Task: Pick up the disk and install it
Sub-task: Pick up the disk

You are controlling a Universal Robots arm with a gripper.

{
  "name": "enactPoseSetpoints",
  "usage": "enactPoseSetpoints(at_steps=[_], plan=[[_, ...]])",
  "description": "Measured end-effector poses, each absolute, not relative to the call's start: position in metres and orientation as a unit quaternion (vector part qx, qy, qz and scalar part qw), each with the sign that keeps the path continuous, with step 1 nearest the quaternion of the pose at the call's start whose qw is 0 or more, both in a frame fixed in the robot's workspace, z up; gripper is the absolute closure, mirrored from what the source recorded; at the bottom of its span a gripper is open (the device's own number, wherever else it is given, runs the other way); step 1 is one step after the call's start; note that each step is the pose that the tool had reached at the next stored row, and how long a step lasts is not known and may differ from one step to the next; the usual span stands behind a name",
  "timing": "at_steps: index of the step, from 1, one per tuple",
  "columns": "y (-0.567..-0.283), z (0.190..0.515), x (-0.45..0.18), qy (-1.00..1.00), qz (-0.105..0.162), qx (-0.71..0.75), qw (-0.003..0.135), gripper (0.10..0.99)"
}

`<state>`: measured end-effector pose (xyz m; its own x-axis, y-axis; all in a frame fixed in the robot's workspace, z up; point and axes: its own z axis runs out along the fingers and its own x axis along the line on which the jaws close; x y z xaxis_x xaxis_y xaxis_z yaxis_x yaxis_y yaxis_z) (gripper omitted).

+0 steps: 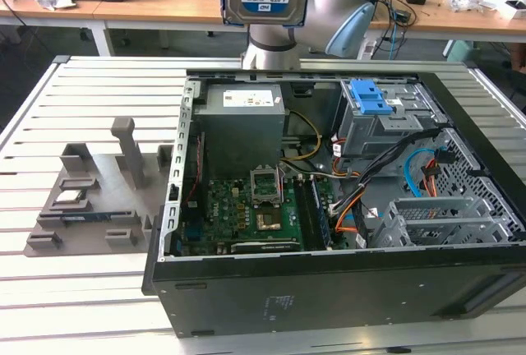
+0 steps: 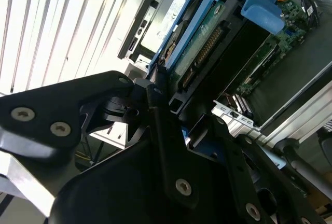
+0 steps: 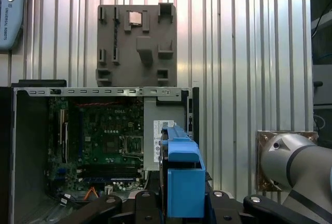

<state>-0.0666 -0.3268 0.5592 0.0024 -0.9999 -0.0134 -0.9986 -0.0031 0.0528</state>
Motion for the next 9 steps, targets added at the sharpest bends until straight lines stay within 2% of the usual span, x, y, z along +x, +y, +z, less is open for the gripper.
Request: enactPoseSetpoints(at_steps=[9], plan=[[-0.3268, 0.5555, -0.0594, -0.706, -0.023, 0.708, 0.014, 0.722]])
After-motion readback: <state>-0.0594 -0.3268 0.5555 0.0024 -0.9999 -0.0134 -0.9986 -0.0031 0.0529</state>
